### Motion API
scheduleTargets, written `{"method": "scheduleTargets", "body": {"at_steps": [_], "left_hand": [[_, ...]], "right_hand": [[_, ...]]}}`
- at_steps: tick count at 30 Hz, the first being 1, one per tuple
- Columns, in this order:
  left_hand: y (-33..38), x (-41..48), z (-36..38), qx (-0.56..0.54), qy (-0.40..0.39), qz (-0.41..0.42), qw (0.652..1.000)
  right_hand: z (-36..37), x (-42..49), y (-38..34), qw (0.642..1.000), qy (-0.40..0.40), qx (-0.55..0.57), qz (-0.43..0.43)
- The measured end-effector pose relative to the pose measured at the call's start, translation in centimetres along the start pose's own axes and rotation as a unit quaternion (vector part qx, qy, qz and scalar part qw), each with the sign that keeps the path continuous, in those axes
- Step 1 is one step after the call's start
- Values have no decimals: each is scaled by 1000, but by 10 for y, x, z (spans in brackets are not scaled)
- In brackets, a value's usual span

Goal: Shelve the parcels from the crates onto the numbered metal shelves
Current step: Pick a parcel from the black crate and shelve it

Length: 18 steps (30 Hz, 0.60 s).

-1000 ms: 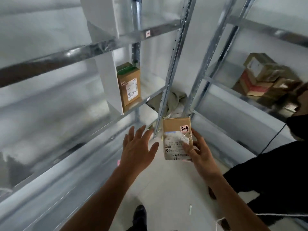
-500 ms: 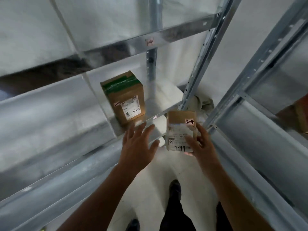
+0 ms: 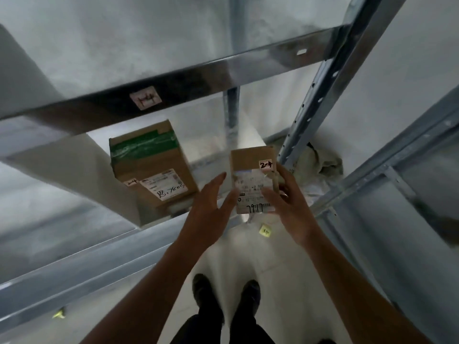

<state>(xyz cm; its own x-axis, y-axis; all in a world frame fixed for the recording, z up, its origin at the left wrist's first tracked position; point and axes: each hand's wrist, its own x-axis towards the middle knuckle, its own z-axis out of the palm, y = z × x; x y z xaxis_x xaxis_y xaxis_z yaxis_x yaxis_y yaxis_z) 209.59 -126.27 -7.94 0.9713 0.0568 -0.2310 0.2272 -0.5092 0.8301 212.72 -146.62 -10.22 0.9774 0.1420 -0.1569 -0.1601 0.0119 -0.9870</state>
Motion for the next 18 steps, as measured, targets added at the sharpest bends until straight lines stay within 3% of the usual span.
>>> {"method": "scheduleTargets", "body": {"at_steps": [4, 9, 13, 18], "left_hand": [[-6, 28, 8, -95, -18, -3, 995], [-22, 58, 13, -157, 25, -10, 987], [-24, 79, 21, -136, 64, 2, 989], [-36, 100, 31, -75, 131, 52, 987]], "right_hand": [[1, 28, 6, 999, -24, -43, 6], [6, 57, 12, 991, -58, -117, -21], [10, 82, 13, 983, -57, -172, -37], [22, 100, 18, 992, -55, -111, -14]]}}
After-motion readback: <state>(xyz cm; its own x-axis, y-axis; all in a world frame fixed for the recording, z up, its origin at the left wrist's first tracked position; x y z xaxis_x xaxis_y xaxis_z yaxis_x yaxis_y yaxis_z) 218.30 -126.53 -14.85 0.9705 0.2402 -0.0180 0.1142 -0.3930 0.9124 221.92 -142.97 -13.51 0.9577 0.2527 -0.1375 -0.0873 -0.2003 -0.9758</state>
